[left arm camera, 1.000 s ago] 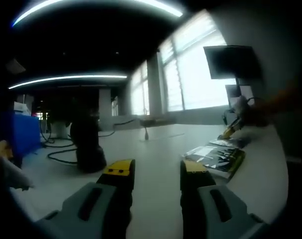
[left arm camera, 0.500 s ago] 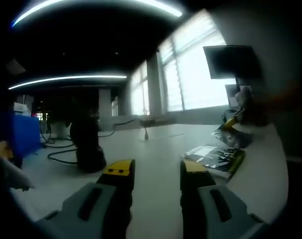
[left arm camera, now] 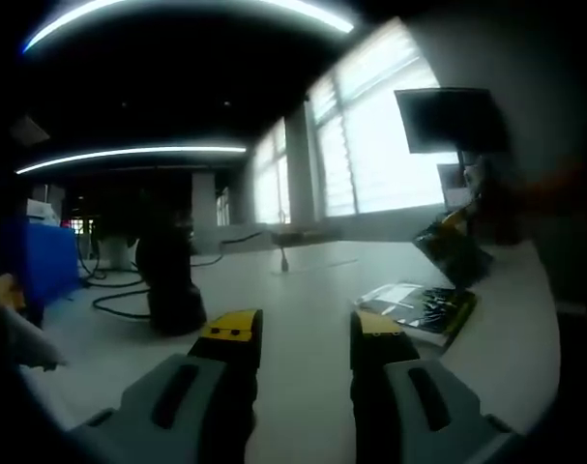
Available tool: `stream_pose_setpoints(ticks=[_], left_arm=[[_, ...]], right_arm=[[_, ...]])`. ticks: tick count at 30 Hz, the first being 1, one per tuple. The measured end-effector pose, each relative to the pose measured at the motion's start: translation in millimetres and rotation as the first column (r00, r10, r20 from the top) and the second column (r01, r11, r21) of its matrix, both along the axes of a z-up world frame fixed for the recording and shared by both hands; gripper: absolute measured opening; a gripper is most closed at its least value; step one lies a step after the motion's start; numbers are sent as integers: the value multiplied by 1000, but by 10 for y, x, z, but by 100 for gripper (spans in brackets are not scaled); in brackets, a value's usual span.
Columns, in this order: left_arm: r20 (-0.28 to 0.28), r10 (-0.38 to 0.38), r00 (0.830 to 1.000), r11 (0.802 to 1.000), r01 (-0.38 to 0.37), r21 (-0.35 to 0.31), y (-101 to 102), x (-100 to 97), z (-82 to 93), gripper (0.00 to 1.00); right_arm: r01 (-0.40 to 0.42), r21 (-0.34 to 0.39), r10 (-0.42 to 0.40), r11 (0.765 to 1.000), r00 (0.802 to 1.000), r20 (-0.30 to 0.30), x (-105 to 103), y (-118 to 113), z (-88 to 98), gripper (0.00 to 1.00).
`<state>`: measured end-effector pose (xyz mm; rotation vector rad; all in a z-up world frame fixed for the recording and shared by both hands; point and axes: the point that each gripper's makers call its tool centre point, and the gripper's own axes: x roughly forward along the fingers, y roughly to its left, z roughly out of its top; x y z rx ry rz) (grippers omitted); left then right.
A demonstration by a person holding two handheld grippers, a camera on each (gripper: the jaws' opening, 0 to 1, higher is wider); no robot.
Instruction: Clip sheet goods on table flip sheet goods clip sheet goods scan sheet goods put sheet goods back to table
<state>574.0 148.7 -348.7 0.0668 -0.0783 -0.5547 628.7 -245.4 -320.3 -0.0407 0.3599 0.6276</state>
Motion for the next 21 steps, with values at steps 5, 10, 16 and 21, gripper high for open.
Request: stream_pose_setpoints(ticks=[5,10,16,21], left_arm=[[0,2,1000,1000,-2,-2,-26,-35,7,29],[2,4,1000,1000,-4,-13,-33,-56,29,29],[3,0,1000,1000,0,-21,-31,-70,44,29],[3,4,1000,1000,-4,-25,-21,-76,52,29]], right_arm=[[-12,50,12,999,1000,17,-67,86,164,0],[-26,80,24,996,1000,20,-169,192,268,0],[-30,134,23,991,999,48,-237,276,422,0],[-20,158,10,987,998,65,-242,315,521,0]])
